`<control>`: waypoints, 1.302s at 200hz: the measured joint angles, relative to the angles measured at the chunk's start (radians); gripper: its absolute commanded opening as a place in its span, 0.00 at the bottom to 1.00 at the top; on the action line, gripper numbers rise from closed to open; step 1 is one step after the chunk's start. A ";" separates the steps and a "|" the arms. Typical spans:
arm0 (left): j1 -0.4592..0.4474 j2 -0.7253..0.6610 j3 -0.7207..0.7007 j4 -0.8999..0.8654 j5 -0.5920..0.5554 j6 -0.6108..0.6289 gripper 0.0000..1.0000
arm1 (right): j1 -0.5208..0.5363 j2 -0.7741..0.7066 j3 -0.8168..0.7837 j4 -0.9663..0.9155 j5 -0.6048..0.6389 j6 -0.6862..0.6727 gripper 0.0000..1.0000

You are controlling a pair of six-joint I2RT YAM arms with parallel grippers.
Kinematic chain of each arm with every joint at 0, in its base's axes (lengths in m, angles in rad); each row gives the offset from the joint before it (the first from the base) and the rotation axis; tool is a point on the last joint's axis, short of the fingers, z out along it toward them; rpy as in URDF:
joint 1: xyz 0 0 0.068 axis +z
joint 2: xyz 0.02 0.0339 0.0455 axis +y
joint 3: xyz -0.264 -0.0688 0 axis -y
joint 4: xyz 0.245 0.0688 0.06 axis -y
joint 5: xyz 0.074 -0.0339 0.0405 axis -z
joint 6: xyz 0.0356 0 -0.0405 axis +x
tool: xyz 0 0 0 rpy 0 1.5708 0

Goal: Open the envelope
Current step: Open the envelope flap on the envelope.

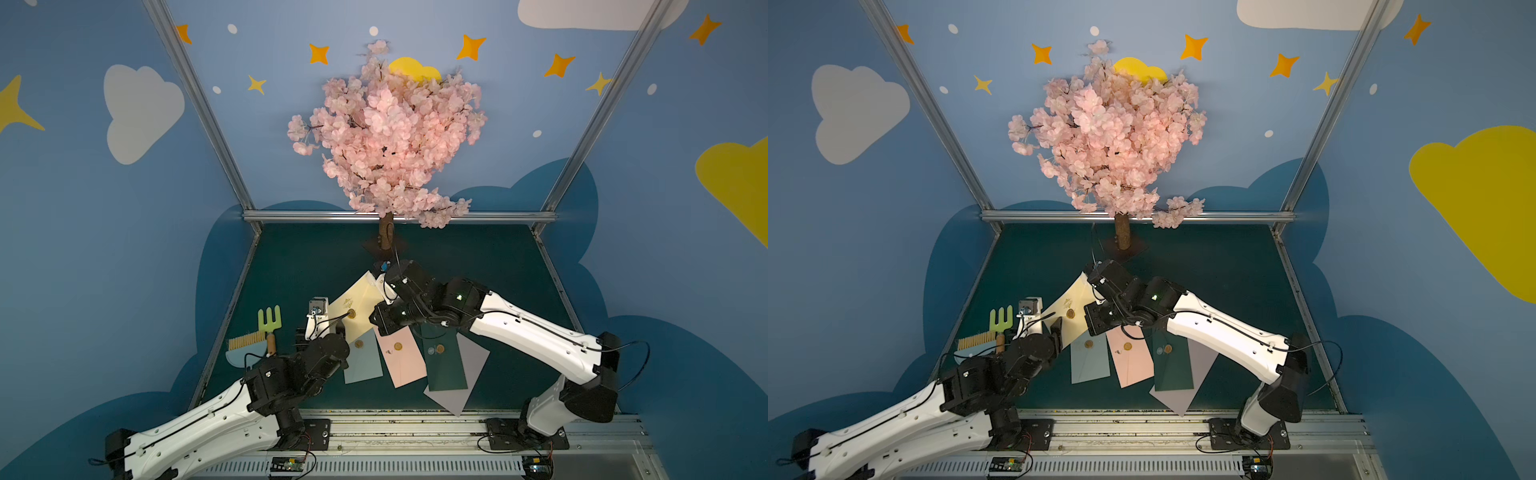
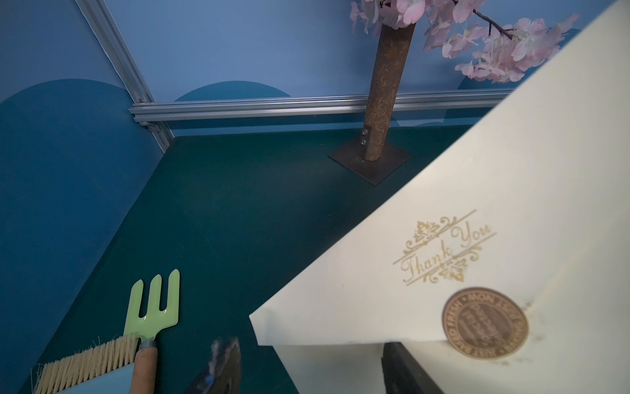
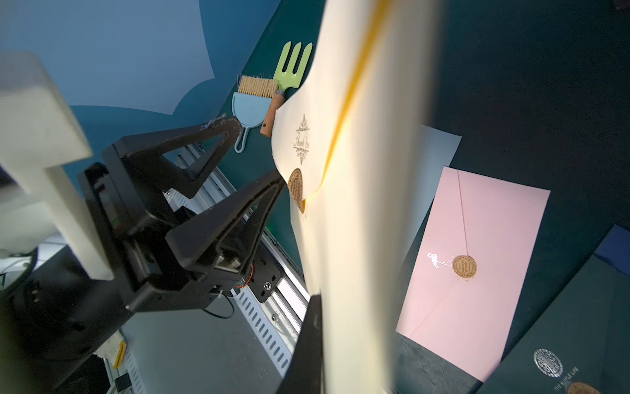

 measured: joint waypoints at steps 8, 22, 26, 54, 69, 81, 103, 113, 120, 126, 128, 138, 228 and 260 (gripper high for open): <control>0.003 -0.005 0.000 -0.002 0.000 0.001 0.66 | 0.001 0.000 0.000 0.000 0.000 0.000 0.00; 0.008 -0.014 0.000 -0.004 -0.007 0.002 0.66 | 0.004 0.000 0.000 -0.017 -0.001 -0.003 0.00; 0.010 -0.017 0.000 -0.005 -0.009 0.002 0.66 | 0.005 0.000 0.000 -0.024 -0.001 -0.003 0.00; 0.019 -0.037 0.000 -0.012 -0.019 0.002 0.66 | 0.014 0.000 0.000 -0.056 -0.008 -0.008 0.00; 0.022 -0.044 0.000 -0.016 -0.022 0.002 0.66 | 0.019 0.000 0.000 -0.069 -0.008 -0.010 0.00; 0.026 -0.048 0.000 -0.020 -0.023 0.001 0.66 | 0.021 0.000 0.000 -0.072 -0.008 -0.010 0.00; 0.030 -0.055 0.000 -0.026 -0.021 0.001 0.66 | 0.022 0.000 0.000 -0.077 -0.008 -0.011 0.00; 0.031 -0.055 0.000 -0.025 -0.017 0.003 0.66 | 0.022 0.000 0.000 -0.080 -0.008 -0.011 0.00; 0.031 -0.055 0.000 -0.024 -0.010 0.007 0.66 | 0.021 0.000 0.000 -0.082 -0.008 -0.013 0.00; 0.031 -0.056 -0.001 -0.021 -0.001 0.013 0.67 | 0.019 0.000 0.000 -0.082 -0.008 -0.015 0.00; 0.031 -0.056 -0.002 -0.018 0.004 0.016 0.67 | 0.019 0.000 0.000 -0.082 -0.008 -0.016 0.00; 0.032 -0.061 -0.010 0.002 0.030 0.036 0.67 | 0.014 0.000 0.000 -0.083 -0.008 -0.019 0.00; 0.032 -0.049 -0.070 0.192 0.283 0.230 0.69 | -0.021 0.000 0.071 -0.092 -0.047 -0.045 0.00; 0.032 -0.034 -0.070 0.198 0.240 0.239 0.69 | -0.021 0.000 0.071 -0.093 -0.068 -0.045 0.00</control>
